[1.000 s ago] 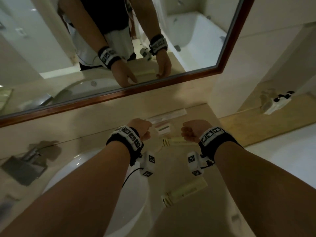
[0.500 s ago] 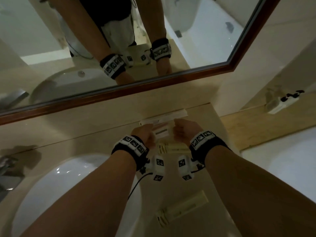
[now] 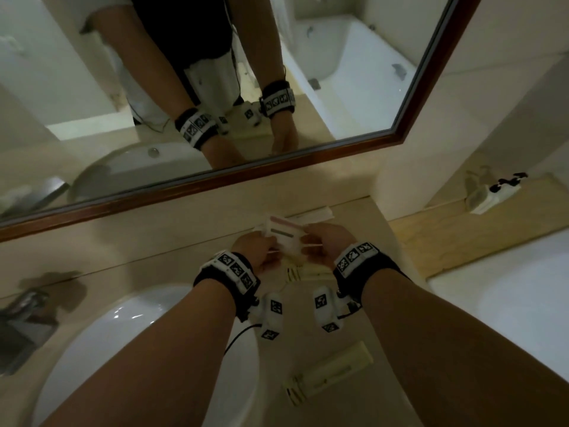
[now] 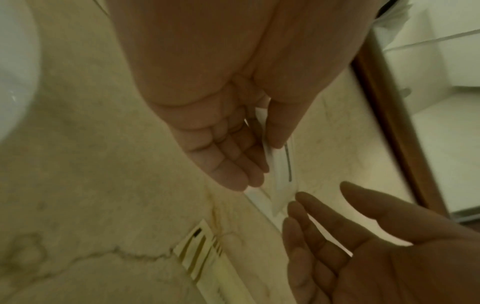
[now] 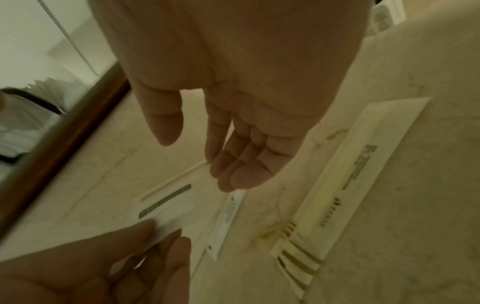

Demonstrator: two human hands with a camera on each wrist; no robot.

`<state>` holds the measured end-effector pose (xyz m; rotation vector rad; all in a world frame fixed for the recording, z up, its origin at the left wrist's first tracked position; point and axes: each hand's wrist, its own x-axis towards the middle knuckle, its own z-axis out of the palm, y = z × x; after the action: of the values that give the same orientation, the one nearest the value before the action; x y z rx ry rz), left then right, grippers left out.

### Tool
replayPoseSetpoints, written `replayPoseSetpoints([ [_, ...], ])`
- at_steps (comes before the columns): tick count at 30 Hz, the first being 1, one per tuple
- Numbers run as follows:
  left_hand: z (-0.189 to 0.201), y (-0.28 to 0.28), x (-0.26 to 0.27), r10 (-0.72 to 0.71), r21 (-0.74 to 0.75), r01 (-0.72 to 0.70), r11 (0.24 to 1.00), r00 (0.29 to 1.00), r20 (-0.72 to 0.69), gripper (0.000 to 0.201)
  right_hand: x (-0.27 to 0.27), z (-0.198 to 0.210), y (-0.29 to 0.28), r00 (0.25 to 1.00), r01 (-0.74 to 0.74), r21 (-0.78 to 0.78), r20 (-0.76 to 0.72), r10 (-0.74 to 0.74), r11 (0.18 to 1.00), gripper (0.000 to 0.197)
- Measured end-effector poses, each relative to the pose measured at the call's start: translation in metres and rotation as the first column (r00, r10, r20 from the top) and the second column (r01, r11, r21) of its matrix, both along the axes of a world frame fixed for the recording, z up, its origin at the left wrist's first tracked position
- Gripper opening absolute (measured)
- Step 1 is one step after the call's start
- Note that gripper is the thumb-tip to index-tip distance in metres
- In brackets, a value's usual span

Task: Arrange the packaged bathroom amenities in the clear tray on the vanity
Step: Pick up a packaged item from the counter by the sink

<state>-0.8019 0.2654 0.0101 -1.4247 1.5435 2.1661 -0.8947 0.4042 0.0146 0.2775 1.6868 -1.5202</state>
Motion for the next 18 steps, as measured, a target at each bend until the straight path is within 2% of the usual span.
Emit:
replayPoseSetpoints([
  [6, 0.055, -0.024, 0.054, 0.072, -0.012, -0.075, 0.997, 0.983, -0.170, 0.009, 0.031, 0.051, -0.019, 0.986, -0.083, -0.106, -0.152, 0.067, 0.991, 0.018],
  [12, 0.107, -0.067, 0.138, 0.122, -0.054, -0.145, 0.988, 0.944, -0.306, 0.016, 0.094, 0.104, -0.084, 0.951, -0.257, -0.211, -0.227, 0.209, 0.943, 0.009],
  [16, 0.132, -0.105, 0.214, 0.212, -0.082, -0.252, 0.964, 0.919, -0.332, 0.019, 0.152, 0.128, -0.136, 0.901, -0.405, -0.257, -0.274, 0.336, 0.877, 0.023],
  [18, 0.141, -0.124, 0.256, 0.229, -0.123, -0.280, 0.952, 0.918, -0.324, 0.019, 0.187, 0.137, -0.164, 0.875, -0.460, -0.270, -0.301, 0.380, 0.846, 0.024],
])
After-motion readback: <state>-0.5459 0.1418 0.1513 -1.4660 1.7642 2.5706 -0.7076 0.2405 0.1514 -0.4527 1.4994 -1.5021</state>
